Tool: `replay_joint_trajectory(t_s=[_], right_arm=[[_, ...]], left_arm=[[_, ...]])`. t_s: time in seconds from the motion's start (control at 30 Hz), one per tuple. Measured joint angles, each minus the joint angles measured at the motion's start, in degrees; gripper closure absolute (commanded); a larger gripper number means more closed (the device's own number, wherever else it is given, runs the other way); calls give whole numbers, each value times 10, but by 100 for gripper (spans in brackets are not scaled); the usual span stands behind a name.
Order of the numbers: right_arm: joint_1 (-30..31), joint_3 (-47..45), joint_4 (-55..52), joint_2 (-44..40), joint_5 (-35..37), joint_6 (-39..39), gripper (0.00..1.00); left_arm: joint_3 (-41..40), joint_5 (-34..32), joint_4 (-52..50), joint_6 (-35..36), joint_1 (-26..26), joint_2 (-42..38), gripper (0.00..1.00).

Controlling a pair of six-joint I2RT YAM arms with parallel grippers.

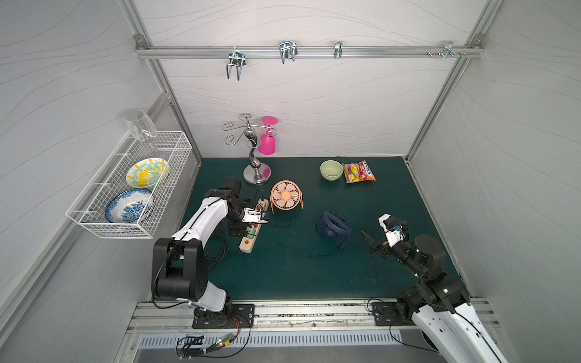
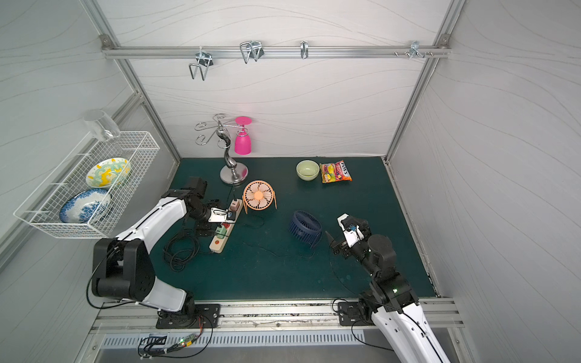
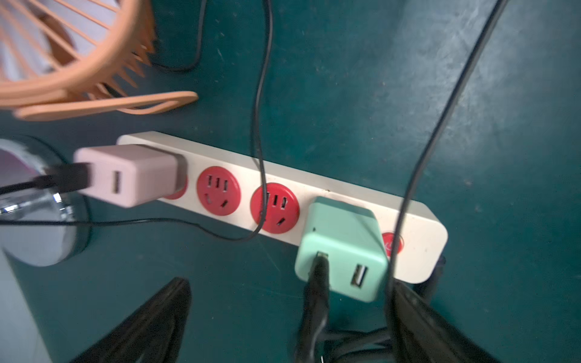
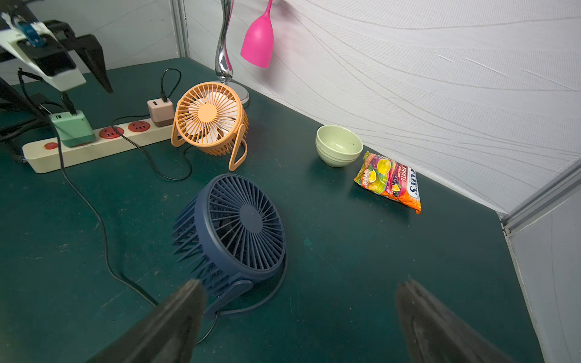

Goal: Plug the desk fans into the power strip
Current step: Adjust the power cord at the center of the board, then reset both arms

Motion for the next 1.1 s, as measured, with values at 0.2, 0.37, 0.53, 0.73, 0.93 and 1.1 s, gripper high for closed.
replay_joint_trajectory(t_s=[0.2, 0.37, 0.53, 0.73, 0.93, 1.1], right_arm=[[0, 0, 0, -2, -1, 0, 1], [0, 0, 0, -2, 0, 0, 1], [0, 0, 0, -2, 4, 1, 1], [0, 0, 0, 1, 21, 4, 1], [0, 9, -2, 24, 43, 4, 1], [-16, 31, -1, 71, 65, 4, 1]], left_arm=[[5, 43, -33, -44, 0, -61, 0], [5, 74, -41, -101, 0, -81, 0], [5, 94, -18, -193, 3, -94, 1], [-1, 111, 85, -371, 27, -118, 0], [-27, 120, 187, -561, 76, -119, 2], [-56, 91, 257, -690, 99, -116, 0]])
